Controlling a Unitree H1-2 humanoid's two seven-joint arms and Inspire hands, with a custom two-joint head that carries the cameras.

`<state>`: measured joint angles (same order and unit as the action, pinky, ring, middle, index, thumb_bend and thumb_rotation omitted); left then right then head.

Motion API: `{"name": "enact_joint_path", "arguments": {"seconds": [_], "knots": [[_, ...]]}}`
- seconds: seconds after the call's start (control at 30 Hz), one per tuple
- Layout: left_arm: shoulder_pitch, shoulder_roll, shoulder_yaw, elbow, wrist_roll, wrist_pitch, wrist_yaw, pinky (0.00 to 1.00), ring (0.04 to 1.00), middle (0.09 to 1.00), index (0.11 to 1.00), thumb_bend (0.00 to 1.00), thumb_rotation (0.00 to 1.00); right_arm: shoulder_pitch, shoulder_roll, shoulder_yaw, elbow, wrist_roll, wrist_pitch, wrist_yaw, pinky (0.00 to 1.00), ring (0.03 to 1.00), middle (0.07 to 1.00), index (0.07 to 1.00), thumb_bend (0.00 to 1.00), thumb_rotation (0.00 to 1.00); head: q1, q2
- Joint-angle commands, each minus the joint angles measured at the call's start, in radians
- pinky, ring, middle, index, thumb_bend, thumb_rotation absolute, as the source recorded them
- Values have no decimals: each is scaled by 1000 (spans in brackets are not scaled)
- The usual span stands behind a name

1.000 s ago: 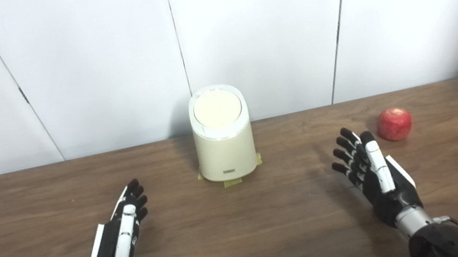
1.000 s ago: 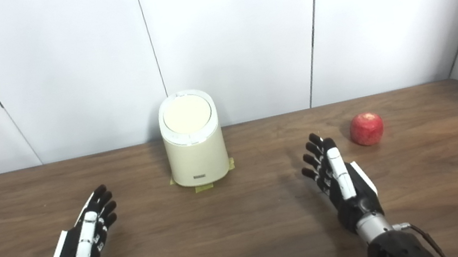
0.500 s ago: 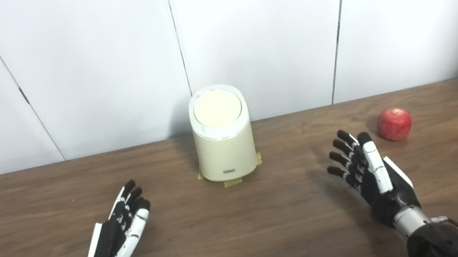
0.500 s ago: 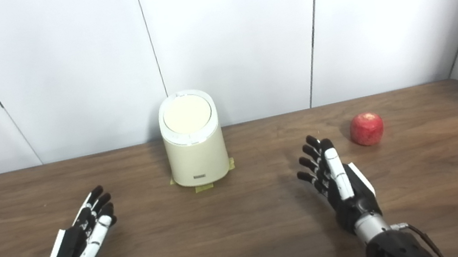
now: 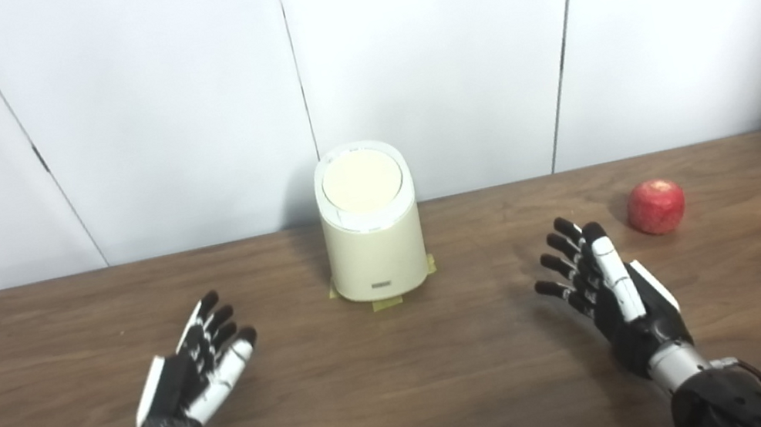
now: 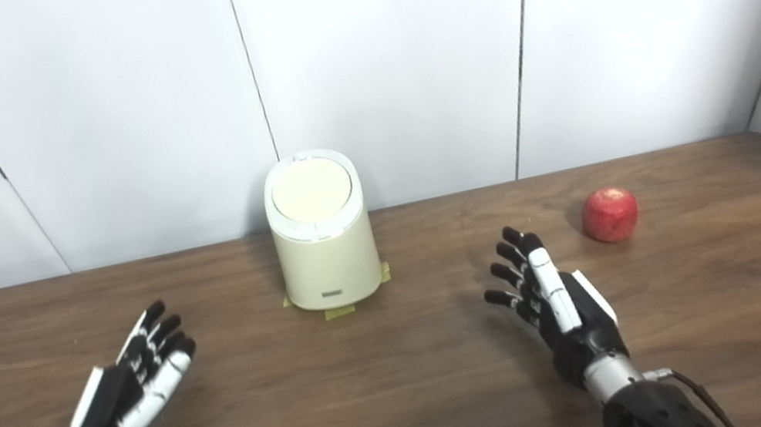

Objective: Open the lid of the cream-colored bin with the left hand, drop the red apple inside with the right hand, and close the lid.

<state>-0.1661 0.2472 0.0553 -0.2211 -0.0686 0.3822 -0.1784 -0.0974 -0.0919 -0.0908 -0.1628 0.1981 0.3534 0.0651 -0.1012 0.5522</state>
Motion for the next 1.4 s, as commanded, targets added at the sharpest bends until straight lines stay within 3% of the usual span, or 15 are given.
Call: {"name": "enact_joint_path", "arguments": {"seconds": [0.0, 0.13, 0.23, 0.4, 0.5, 0.73, 0.9, 1.07, 1.23, 1.37], "knots": [[-104, 39, 5, -55, -22, 31, -25, 918, 931, 969, 1000, 557, 528, -42, -1, 0, -23, 1, -30, 4, 794, 925, 962, 963, 494, 957, -1, 1], [-211, 68, 2, -44, -34, 80, -37, 920, 923, 981, 1000, 580, 485, -40, 3, 7, -32, -8, -25, 1, 817, 925, 958, 961, 492, 966, -2, 3], [-276, 99, -21, -22, -4, 84, -47, 912, 927, 987, 1000, 607, 509, -41, 2, 7, -33, -15, -24, -2, 812, 921, 955, 960, 493, 974, -3, 3], [-392, 128, -62, 45, 3, 87, -73, 902, 944, 999, 1000, 651, 440, -47, 5, -1, -33, -11, -8, -10, 794, 907, 944, 958, 477, 952, -10, 4], [-463, 136, -107, 90, 50, 88, -81, 874, 953, 994, 1000, 679, 451, -49, 6, -1, -30, -10, -7, -9, 797, 909, 947, 964, 475, 930, -9, 3], [-604, 133, -189, 212, 170, 87, -136, 885, 947, 993, 1000, 729, 301, -48, 8, 2, -33, -11, -2, -9, 800, 914, 948, 968, 510, 838, -6, -1], [-679, 112, -217, 292, 260, 88, -177, 909, 950, 996, 1000, 781, 234, -46, 3, 5, -29, -8, -11, 0, 800, 914, 952, 977, 538, 806, -9, -5], [-718, 42, -203, 348, 382, 88, -174, 923, 985, 1000, 1000, 805, 175, -45, 10, 7, -37, -7, -2, -6, 804, 908, 947, 974, 518, 807, -10, -6], [-766, 6, -241, 401, 525, 88, -177, 862, 986, 1000, 1000, 827, 183, -42, 10, 7, -38, -9, -5, -8, 809, 904, 941, 974, 529, 820, -12, -4], [-810, -14, -284, 467, 554, 78, -128, 887, 999, 1000, 1000, 852, 138, -43, 12, 5, -40, -7, -1, -10, 799, 899, 935, 976, 514, 821, -11, -4]]}}
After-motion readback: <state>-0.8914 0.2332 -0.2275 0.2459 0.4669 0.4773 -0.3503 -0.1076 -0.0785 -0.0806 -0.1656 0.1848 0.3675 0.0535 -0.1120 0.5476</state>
